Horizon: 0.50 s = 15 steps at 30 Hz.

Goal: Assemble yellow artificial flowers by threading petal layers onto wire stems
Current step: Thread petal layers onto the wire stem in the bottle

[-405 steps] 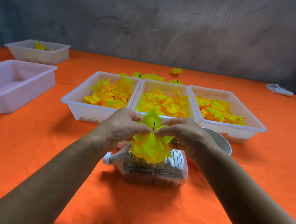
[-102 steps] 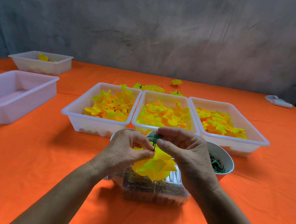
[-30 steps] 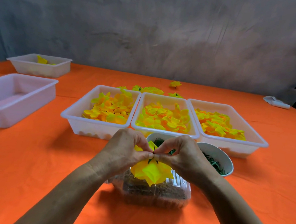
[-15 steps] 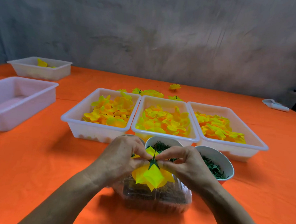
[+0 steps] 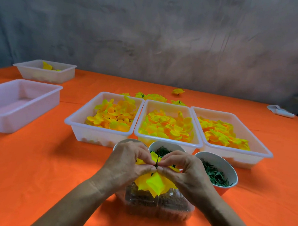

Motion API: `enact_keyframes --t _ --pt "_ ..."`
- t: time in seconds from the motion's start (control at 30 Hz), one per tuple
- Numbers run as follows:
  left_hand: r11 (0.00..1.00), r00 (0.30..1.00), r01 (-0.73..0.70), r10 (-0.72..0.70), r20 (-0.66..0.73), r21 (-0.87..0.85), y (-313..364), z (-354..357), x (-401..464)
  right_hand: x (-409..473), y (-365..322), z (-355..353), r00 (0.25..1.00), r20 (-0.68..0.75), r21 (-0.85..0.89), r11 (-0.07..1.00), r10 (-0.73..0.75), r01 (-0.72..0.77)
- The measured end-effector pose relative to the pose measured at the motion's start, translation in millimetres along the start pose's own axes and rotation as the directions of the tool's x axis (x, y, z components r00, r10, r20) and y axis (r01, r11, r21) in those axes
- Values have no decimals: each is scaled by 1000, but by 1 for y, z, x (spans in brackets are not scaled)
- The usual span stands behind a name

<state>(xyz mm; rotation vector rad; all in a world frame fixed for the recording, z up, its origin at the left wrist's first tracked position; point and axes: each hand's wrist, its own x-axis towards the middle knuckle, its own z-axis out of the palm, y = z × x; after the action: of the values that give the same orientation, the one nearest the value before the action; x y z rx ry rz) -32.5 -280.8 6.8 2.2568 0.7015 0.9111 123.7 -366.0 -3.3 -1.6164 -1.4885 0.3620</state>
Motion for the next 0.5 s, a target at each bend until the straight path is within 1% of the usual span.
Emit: enact_keyframes --t 0.2,0.33,0.5 --pt "995 1000 19 -19 7 -97 -6 3 0 1 3 3 1000 -5 27 999 -20 20" --pt "986 999 46 -44 14 -162 -9 4 -1 -2 5 6 1000 -1 103 995 -5 6" --pt "984 999 44 -41 20 -173 -11 6 -3 -5 6 7 1000 -14 105 995 1 1"
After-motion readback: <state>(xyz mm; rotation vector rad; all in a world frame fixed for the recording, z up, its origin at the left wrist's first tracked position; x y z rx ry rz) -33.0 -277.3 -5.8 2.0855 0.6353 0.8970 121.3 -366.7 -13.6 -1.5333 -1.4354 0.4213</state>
